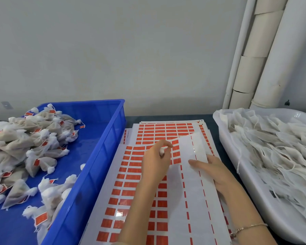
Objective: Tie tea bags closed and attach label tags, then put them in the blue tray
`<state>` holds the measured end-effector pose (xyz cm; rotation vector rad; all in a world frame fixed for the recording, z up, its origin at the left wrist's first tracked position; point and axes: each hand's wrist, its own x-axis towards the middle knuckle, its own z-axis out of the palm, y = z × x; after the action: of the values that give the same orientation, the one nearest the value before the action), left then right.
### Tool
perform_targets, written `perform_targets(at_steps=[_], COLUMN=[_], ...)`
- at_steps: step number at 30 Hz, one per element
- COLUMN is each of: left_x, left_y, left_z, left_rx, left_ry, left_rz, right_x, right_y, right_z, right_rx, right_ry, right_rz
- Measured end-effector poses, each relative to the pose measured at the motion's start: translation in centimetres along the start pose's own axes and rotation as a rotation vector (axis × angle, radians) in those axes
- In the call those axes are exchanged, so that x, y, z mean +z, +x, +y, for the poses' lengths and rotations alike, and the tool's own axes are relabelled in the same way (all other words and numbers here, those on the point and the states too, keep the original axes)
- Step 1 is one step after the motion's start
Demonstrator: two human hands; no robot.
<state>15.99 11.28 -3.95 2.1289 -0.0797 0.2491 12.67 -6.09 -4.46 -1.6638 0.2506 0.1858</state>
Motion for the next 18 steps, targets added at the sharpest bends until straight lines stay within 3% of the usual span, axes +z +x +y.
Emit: perform_targets(at_steps=[8,18], left_x=[0.7,1.3], left_y=[-1.0,-1.3], left_z=[-2.3,-2.6], left_rx=[0.04,0.04], left_ry=[0.131,0.097], left_rz=[-0.155,-0.148], right_x=[-0.2,-0.3], right_y=[0.1,0.6], right_z=[-0.1,0.8], right_rx=[0.047,0.09], right_ry=[0.095,0.174], right_rz=[-0.078,0.0])
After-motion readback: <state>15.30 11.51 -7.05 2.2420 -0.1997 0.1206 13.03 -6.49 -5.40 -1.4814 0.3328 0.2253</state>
